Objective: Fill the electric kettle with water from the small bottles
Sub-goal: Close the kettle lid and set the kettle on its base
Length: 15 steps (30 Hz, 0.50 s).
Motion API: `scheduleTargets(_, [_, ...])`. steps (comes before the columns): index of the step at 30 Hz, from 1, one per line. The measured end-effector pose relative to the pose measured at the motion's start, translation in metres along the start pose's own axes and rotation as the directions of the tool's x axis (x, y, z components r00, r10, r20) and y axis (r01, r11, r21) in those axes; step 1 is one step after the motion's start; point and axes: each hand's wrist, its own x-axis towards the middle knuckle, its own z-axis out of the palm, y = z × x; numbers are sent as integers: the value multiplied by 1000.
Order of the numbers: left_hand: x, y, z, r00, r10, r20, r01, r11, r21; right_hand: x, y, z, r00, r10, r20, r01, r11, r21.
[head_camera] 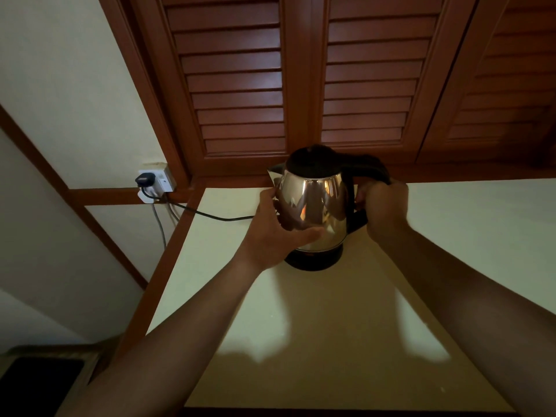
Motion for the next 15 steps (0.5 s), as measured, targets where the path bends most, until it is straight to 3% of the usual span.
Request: scheduleTargets(15, [-10,-19,17,998,-3,-69,6,999,47,13,18,-6,999,11,46,-10,1000,-27])
